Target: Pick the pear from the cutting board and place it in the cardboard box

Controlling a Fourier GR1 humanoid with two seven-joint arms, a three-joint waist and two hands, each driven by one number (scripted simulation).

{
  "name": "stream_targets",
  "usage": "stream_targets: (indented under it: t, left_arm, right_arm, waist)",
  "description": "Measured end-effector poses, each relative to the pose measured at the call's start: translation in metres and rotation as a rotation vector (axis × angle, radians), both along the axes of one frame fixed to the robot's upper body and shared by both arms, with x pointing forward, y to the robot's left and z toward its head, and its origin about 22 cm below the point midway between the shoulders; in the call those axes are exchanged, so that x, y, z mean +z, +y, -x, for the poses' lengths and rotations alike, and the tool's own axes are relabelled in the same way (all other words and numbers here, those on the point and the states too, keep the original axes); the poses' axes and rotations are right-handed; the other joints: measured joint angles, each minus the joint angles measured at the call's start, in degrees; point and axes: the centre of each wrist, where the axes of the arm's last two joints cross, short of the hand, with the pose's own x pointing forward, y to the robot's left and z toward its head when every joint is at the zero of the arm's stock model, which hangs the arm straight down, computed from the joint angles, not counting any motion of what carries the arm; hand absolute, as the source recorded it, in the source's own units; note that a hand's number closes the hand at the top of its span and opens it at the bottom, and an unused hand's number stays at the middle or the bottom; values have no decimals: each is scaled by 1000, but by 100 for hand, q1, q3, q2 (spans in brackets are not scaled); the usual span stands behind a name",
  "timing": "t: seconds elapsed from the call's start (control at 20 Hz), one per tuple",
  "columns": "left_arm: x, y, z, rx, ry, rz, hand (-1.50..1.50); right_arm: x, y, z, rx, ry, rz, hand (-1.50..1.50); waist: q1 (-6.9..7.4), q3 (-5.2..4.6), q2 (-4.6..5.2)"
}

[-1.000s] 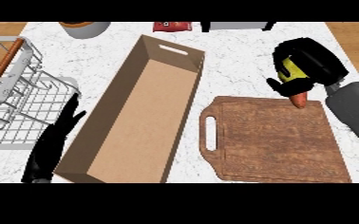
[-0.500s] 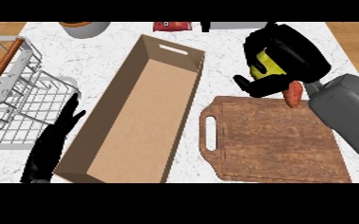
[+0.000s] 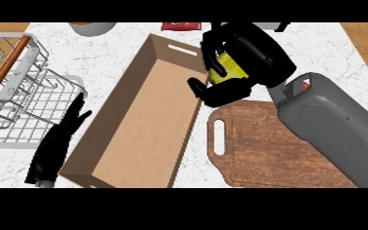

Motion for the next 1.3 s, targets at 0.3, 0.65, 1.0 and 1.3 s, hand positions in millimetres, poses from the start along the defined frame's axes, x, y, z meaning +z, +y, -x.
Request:
stream_targets:
  t: [0.3, 0.65, 1.0, 1.3]
  left_arm:
    - [2, -4, -6, -28, -3, 3, 0]
    - [3, -9, -10, -50, -23, -2, 0]
    - [4, -12, -12, -61, -25, 2, 0]
    - [5, -17, -17, -86, -45, 0, 0]
  right_arm:
    - [6, 50, 3, -21, 112, -36, 150]
    - [-2, 107, -1, -47, 179, -22, 150]
    - [-31, 147, -5, -136, 226, 27, -150]
    - [-43, 151, -19, -191, 340, 20, -150]
  waist:
    - [110, -13, 46]
    - [241, -5, 94]
    - [293, -5, 116]
    - [427, -2, 161]
